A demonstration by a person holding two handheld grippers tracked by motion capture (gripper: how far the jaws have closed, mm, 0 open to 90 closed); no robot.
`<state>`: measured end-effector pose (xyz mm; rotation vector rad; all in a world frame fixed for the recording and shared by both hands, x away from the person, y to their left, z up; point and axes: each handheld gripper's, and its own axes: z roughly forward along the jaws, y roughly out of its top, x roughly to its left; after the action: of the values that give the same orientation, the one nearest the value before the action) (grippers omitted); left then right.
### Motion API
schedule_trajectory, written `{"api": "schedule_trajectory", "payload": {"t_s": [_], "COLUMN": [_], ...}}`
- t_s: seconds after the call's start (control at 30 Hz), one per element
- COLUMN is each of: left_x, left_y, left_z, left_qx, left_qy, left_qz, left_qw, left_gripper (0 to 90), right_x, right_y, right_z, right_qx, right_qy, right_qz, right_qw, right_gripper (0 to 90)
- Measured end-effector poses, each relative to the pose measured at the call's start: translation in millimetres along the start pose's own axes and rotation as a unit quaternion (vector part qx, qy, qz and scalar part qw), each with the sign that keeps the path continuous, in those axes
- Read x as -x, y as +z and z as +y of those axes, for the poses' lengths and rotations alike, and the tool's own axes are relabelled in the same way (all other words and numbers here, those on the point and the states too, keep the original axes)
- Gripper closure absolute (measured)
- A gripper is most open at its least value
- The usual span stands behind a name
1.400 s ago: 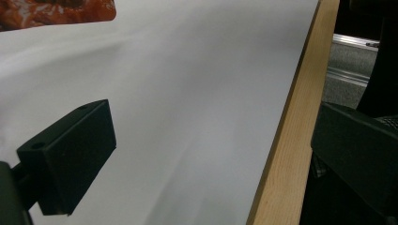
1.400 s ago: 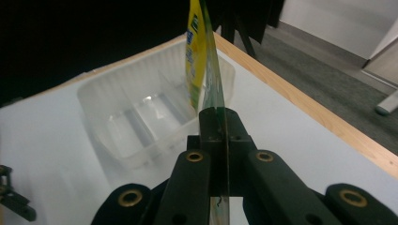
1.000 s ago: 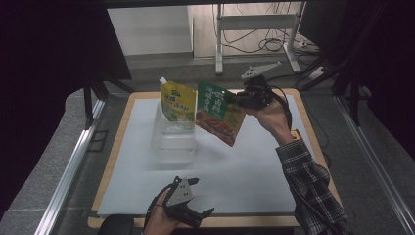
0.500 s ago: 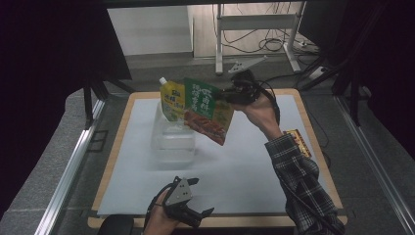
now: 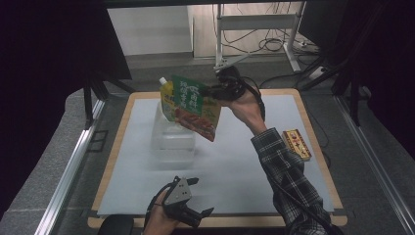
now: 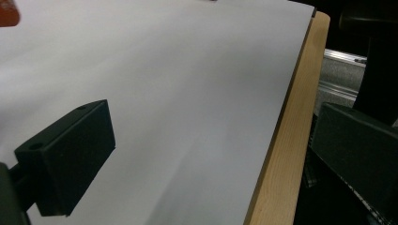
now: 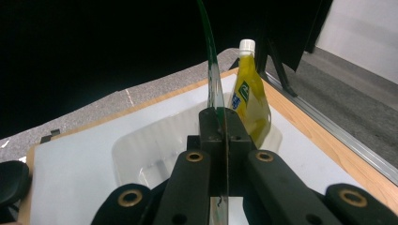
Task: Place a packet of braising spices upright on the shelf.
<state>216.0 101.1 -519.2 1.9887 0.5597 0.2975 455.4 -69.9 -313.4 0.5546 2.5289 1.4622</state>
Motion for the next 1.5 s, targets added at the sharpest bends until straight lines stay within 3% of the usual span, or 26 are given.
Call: {"api": "schedule_trajectory", "payload": {"t_s": [0.53, 0.97, 1.2, 1.4, 1.5], "left_x": [0.6, 1.3, 1.8, 2.6, 2.6], "left_y": [-0.2, -0.1, 0.1, 0.8, 1.0], "left_z": [0.1, 0.2, 0.3, 0.3, 0.1], "left_qx": [0.001, -0.001, -0.004, -0.007, -0.008], "left_qy": [0.002, 0.007, 0.011, 0.012, 0.011], "left_qz": [-0.002, -0.005, -0.007, -0.008, -0.008], "left_qw": [1.0000, 1.0000, 0.9999, 0.9999, 0.9999], "left_gripper": [0.0, 0.0, 0.0, 0.0, 0.0], "right_x": [-4.4, -9.6, -7.9, -3.4, -1.4], "right_y": [36.3, 67.6, 79.6, 92.4, 97.2], "right_z": [18.0, 26.4, 22.2, 8.7, 3.6], "right_qx": [0.002, -0.003, -0.014, -0.039, -0.025], "right_qy": [0.004, -0.008, -0.008, 0.002, 0.012], "right_qz": [0.012, 0.027, 0.032, 0.027, 0.032], "right_qw": [0.9999, 0.9996, 0.9993, 0.9989, 0.9991], "right_gripper": [89.3, 89.3, 89.2, 89.2, 89.2]}}
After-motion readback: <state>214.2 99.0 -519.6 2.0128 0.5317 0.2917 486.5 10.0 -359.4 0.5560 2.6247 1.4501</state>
